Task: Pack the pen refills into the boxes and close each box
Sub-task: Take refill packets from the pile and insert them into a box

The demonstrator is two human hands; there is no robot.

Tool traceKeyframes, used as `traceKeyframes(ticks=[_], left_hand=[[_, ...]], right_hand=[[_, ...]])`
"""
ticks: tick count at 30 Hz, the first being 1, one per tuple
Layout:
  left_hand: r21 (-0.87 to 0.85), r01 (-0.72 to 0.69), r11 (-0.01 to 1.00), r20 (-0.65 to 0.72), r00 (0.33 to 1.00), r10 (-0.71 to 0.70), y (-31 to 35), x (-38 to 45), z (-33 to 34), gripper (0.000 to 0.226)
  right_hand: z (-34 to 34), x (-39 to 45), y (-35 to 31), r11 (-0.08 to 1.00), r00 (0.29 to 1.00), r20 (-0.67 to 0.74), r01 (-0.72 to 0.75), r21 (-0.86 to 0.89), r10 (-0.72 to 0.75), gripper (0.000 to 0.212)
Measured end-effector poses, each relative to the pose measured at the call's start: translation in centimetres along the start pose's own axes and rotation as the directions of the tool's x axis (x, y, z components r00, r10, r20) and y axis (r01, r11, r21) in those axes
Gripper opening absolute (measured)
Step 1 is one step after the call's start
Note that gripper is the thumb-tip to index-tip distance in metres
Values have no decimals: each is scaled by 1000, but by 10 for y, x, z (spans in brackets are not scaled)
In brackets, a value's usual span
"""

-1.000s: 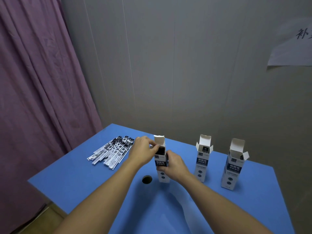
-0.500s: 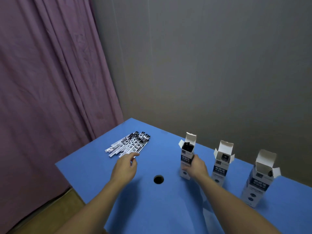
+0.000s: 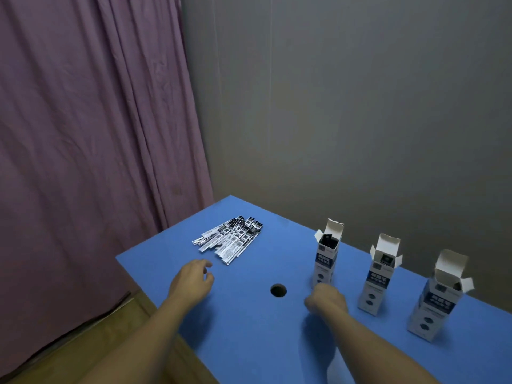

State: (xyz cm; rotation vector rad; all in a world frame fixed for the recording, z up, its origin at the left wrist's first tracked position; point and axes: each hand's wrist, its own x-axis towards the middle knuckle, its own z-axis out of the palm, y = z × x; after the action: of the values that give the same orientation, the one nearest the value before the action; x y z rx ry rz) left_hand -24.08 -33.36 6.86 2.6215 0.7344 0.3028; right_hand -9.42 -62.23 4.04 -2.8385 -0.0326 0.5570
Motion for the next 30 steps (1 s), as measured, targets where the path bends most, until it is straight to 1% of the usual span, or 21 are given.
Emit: traceKeyframes(ticks=[3, 5, 7, 9, 12, 16, 19, 24, 30], left_hand=[[73, -19, 997, 10, 1000, 19, -31, 3, -23, 37], [108, -24, 994, 12, 1000, 23, -53, 5, -39, 38], [135, -21, 991, 15, 1000, 19, -75, 6, -55, 39], [154, -18, 988, 14, 1000, 16, -96, 7, -67, 40], [176, -17, 984, 19, 1000, 14, -122, 10, -83, 42], [184, -8, 983, 22, 1000, 4, -159, 18, -105, 45], [181, 15, 983, 35, 999, -21, -180, 29, -114, 47], [165, 27, 986, 42, 999, -35, -198, 57, -113, 46], [141, 7, 990, 112, 993, -23, -210, 119, -97, 46]], right_hand=[[2, -14, -34, 994, 996, -20, 87, -72, -88, 32], [0, -22, -61, 974, 982, -51, 171, -147, -180, 27], [-1, -33, -90, 955, 965, -87, 229, -189, -249, 32], [-2, -43, -119, 945, 951, -114, 263, -196, -289, 38], [-1, -54, -161, 931, 932, -141, 303, -204, -335, 40], [15, -69, -215, 882, 881, -142, 415, -226, -451, 33], [28, -74, -245, 843, 846, -122, 482, -239, -518, 32], [38, -66, -286, 826, 829, -122, 507, -246, -546, 32], [34, -21, -324, 830, 838, -123, 485, -275, -531, 33]])
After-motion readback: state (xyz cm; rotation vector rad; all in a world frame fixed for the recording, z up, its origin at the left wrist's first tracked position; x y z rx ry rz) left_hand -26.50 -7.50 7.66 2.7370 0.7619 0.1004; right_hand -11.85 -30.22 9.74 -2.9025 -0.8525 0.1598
